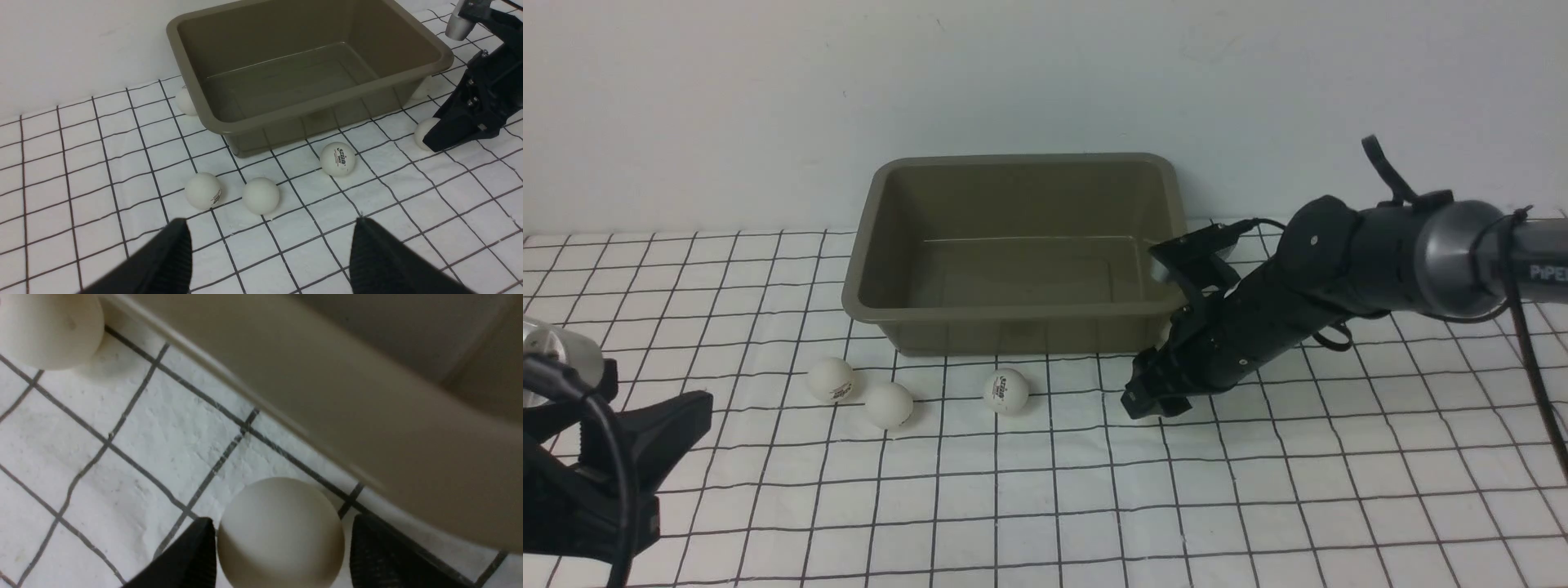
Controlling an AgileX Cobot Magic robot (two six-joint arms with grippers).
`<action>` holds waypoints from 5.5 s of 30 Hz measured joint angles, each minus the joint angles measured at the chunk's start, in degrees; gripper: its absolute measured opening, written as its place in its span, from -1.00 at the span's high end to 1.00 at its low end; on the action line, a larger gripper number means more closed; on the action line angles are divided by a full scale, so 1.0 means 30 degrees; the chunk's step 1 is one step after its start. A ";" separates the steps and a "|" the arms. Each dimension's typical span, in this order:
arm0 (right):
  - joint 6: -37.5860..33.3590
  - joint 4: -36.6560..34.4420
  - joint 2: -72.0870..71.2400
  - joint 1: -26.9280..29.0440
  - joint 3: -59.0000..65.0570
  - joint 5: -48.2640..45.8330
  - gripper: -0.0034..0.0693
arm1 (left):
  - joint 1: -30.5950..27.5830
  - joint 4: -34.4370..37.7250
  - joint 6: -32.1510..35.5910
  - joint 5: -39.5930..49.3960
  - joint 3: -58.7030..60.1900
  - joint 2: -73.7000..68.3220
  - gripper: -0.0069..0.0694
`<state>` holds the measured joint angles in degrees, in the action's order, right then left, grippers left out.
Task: Put the table tennis balls into the box on the white checkered tablecloth.
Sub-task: 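Reach for and grasp a ping pong ball on the table, then release the ping pong ball into the bin and lift the gripper away, then reach for and grasp a ping pong ball on the table, then release the ping pong ball into the bin and lift the gripper away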
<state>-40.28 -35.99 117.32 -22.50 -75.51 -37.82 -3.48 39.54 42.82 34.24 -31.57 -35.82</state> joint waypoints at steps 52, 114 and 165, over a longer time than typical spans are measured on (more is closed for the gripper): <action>-0.0733 0.4961 0.0169 0.1136 -1.0076 -0.4549 -0.69 | 0.0000 0.0248 0.0013 0.0005 0.0000 0.0000 -0.41; -1.5420 -0.4393 0.5451 0.5461 -1.0002 -1.0013 -0.49 | 0.0000 -0.0260 0.0196 0.0021 0.0000 0.0000 -0.41; -1.2508 -0.5262 0.3184 0.7620 -1.1432 -1.0373 -0.06 | 0.0000 -0.0311 0.0196 0.0021 0.0000 0.0000 -0.41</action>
<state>-77.81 -51.78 126.87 0.36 -109.80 -68.93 -3.48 38.61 43.41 34.31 -31.57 -35.82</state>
